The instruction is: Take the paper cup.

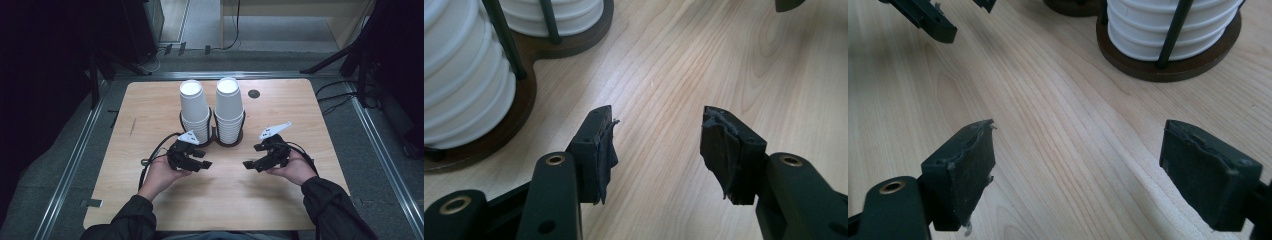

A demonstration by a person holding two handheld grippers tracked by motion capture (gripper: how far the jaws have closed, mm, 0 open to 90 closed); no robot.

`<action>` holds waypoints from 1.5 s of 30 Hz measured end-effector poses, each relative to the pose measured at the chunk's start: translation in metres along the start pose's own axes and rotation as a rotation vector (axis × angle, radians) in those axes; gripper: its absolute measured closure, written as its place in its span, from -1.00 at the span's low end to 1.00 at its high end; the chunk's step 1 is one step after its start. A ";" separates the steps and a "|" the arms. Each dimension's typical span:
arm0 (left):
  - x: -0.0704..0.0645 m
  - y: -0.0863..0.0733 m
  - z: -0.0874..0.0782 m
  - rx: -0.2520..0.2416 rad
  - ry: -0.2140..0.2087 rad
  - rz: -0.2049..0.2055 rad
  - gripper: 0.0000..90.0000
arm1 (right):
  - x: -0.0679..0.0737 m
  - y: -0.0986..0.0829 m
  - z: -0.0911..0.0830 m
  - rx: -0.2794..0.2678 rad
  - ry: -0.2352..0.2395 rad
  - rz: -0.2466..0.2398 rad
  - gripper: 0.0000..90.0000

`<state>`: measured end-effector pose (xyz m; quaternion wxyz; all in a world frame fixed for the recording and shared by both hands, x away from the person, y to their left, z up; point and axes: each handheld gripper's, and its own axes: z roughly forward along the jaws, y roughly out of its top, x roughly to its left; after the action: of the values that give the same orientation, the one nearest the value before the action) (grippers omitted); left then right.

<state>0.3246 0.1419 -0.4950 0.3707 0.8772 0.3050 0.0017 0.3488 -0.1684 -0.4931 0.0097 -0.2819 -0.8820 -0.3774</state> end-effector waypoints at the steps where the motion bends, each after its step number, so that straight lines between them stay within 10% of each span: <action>1: 0.000 0.000 0.000 0.000 0.000 0.000 0.06 | 0.000 0.000 0.000 0.000 0.000 0.000 -0.68; 45: -0.004 0.001 -0.011 -0.006 0.014 -0.065 0.32 | -0.005 0.008 -0.014 -0.027 0.007 0.000 -0.01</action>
<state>0.3198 0.1463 -0.4853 0.3711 0.8657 0.3360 -0.0034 0.3542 -0.1756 -0.4787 0.0087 -0.2806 -0.8769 -0.3901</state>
